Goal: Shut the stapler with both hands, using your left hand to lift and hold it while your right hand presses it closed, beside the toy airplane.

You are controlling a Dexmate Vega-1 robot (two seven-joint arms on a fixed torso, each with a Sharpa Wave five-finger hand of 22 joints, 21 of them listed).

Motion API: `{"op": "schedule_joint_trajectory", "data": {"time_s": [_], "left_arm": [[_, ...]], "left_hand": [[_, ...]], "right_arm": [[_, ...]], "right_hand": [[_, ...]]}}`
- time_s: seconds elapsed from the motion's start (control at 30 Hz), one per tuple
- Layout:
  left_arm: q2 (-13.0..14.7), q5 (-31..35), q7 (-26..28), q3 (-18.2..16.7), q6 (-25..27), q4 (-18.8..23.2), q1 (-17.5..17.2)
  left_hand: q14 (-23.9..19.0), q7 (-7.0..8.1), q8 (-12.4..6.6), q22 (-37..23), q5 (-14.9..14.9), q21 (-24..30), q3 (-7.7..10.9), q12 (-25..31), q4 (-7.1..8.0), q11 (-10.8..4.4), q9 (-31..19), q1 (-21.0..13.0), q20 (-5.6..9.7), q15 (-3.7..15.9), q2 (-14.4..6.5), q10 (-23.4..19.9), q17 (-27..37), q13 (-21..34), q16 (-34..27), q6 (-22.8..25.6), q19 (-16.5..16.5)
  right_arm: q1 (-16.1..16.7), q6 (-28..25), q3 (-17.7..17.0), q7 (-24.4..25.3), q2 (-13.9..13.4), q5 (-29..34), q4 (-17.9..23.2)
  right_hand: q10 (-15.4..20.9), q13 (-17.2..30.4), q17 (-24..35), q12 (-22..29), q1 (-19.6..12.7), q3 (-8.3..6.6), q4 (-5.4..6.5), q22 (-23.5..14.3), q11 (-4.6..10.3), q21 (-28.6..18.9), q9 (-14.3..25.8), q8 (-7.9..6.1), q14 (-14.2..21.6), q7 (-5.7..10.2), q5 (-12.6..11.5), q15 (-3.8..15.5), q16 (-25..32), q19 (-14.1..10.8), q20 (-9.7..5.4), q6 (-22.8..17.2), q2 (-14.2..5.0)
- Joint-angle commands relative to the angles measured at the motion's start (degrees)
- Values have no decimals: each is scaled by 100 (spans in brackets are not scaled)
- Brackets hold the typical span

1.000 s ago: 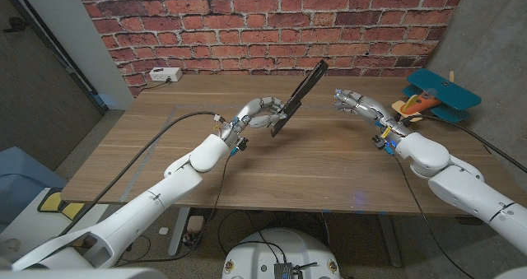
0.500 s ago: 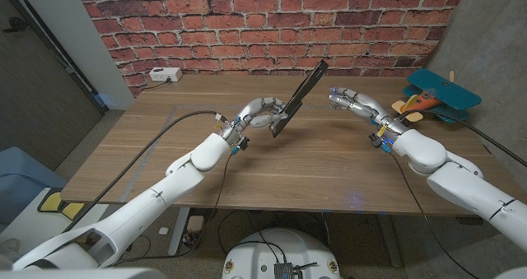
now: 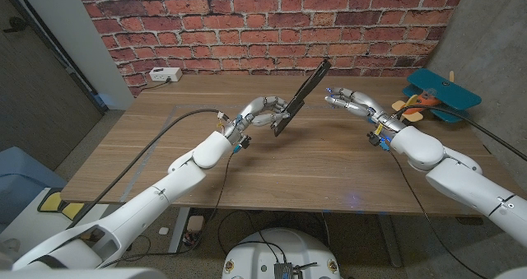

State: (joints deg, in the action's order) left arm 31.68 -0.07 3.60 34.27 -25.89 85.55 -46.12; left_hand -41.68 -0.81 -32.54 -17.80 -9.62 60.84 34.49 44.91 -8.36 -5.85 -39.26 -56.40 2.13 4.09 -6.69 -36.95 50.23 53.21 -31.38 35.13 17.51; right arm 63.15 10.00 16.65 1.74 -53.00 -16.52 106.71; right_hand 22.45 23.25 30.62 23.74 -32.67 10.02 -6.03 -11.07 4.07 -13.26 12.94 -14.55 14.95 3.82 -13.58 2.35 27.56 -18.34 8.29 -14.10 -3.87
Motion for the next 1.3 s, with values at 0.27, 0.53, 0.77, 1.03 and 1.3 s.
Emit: {"op": "schedule_joint_trajectory", "data": {"time_s": [0.27, 0.53, 0.77, 1.03, 1.3], "left_arm": [[-65, 226, 94, 91, 190, 121, 88], [-96, 247, 86, 130, 201, 124, 123], [-111, 226, 19, 171, 203, 106, 164], [-141, 261, 6, 211, 194, 71, 208], [-100, 617, 190, 240, 273, 179, 224]], "left_hand": [[-50, 442, 99, 98, -32, 95, 728, -29, 638, -68, 45, -416, 105, 607, -486, -140, -16, 26, -36, 548, 10], [-91, 422, 124, 164, -29, 145, 724, -77, 598, -74, 90, -414, 114, 608, -476, -187, -92, -33, -25, 658, 12], [-117, 433, 177, 227, -28, 197, 718, -100, 566, -77, 110, -411, 113, 612, -477, -227, -114, -44, -40, 656, 16], [-110, 437, 217, 303, -27, 257, 708, -129, 547, -81, 97, -398, 112, 621, -483, -243, -107, -38, -63, 660, -1], [-123, 429, 232, 374, -27, 315, 704, -136, 530, -100, 72, -387, 129, 633, -482, -251, -136, 8, -69, 702, -13]], "right_arm": [[-101, -131, 82, -124, -151, 252, 111], [-85, -234, 106, -116, -250, 422, 262], [-68, -264, 123, -93, -270, 518, 331], [-72, -340, 170, -52, -251, 620, 370], [-127, -425, 219, -60, -243, 705, 411]], "right_hand": [[-35, 353, 96, 313, -77, 45, -8, -33, -23, -5, 94, 111, -125, -72, -36, 550, -103, 21, -24, 209, 10], [-230, 523, 172, 403, -79, 46, -2, -41, -93, -38, 142, 93, -95, -30, -40, 527, -92, -46, -33, 134, -3], [-275, 636, 245, 499, -95, 31, 0, -47, -104, -50, 172, 116, 10, -21, -41, 550, -38, -65, -23, 168, -34], [-242, 718, 307, 596, -130, 21, -17, -52, -107, -61, 193, 103, 21, -19, -40, 552, -18, -83, -18, 117, -31], [-27, 953, 458, 932, -154, 23, -24, -63, -23, -105, 254, 10, 124, 125, -27, 581, 34, -167, -11, -209, -19]]}}
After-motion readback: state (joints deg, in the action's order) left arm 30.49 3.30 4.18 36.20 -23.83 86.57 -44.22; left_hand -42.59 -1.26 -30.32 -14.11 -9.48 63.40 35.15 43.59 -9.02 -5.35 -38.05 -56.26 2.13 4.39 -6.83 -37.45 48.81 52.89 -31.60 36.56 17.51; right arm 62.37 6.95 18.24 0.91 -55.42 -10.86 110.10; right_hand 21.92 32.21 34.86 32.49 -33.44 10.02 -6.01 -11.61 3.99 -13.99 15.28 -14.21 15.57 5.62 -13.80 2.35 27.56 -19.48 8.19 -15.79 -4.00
